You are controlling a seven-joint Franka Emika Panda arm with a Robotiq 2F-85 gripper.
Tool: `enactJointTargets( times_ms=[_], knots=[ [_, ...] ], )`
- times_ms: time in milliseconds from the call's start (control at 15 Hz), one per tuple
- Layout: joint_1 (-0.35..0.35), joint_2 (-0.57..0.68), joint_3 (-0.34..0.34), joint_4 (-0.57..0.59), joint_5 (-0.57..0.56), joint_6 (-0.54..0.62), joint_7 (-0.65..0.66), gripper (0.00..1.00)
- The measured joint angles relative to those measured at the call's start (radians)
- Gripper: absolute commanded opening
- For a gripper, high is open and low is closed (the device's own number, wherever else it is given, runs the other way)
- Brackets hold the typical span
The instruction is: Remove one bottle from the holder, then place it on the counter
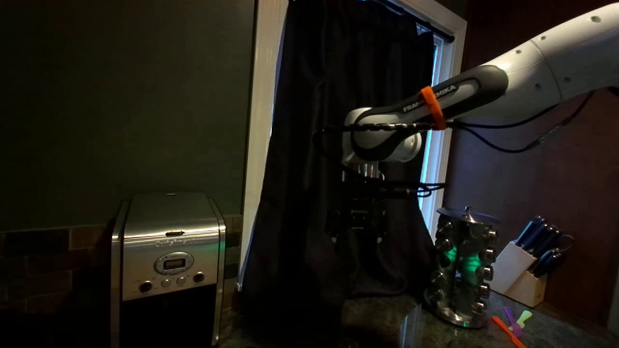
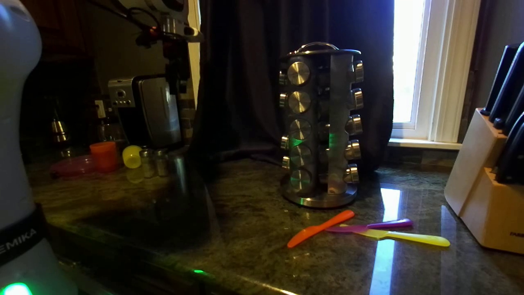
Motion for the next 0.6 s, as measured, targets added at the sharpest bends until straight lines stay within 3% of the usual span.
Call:
enactJointTargets(
  times_ms=[267, 600],
  knots=[
    [-0.009, -0.137, 0.023, -0.016, -0.12, 0.015, -0.059, 1.0],
    [-0.026, -0.232, 0.026, -0.058, -0.133, 0.059, -0.132, 1.0]
  ],
)
